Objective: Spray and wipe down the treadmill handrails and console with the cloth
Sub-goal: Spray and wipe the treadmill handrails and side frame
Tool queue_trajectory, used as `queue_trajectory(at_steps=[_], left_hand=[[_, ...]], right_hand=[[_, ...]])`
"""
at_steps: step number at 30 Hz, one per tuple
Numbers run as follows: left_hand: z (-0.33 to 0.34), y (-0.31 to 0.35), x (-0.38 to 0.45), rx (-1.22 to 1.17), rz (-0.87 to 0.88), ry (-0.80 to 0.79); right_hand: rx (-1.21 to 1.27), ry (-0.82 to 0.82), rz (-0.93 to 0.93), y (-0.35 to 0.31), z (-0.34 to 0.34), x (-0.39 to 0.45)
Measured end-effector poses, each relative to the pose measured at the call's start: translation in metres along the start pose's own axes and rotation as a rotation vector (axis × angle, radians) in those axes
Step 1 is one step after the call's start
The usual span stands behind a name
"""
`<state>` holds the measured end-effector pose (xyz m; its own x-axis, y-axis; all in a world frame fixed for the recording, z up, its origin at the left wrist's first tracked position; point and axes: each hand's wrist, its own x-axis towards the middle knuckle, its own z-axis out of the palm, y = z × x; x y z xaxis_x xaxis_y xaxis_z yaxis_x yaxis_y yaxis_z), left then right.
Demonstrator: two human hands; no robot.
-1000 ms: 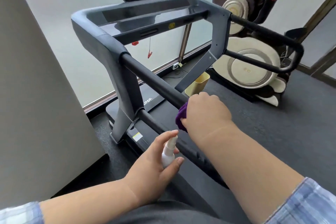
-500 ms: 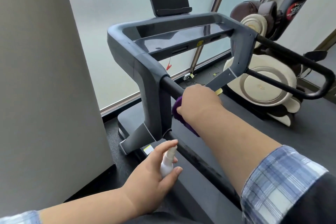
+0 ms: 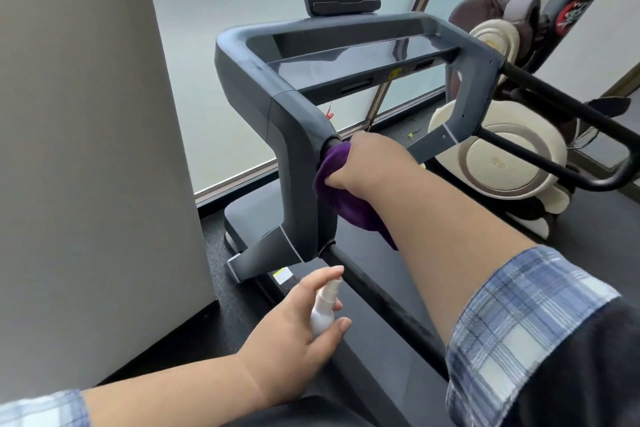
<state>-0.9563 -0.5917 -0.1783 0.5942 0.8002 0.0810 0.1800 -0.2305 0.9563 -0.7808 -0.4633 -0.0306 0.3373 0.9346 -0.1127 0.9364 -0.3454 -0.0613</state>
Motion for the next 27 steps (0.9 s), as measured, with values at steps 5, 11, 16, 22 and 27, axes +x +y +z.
queue_trajectory(at_steps=[5, 11, 16, 22, 27], left_hand=[[0.002, 0.005, 0.006, -0.025, 0.016, -0.027], [-0.007, -0.001, 0.005, -0.026, 0.029, -0.014], [-0.019, -0.008, 0.005, -0.038, 0.037, 0.025], [-0.026, -0.013, -0.002, -0.021, 0.02, 0.044], [-0.019, -0.007, -0.008, -0.033, 0.02, 0.006]], right_hand=[[0.102, 0.046, 0.066, 0.045, 0.007, -0.043], [-0.079, 0.152, 0.013, 0.045, 0.018, -0.053], [-0.16, 0.21, -0.023, 0.021, 0.019, -0.03], [-0.159, 0.069, -0.03, -0.02, 0.007, 0.012], [-0.089, 0.049, -0.071, -0.006, 0.006, 0.004]])
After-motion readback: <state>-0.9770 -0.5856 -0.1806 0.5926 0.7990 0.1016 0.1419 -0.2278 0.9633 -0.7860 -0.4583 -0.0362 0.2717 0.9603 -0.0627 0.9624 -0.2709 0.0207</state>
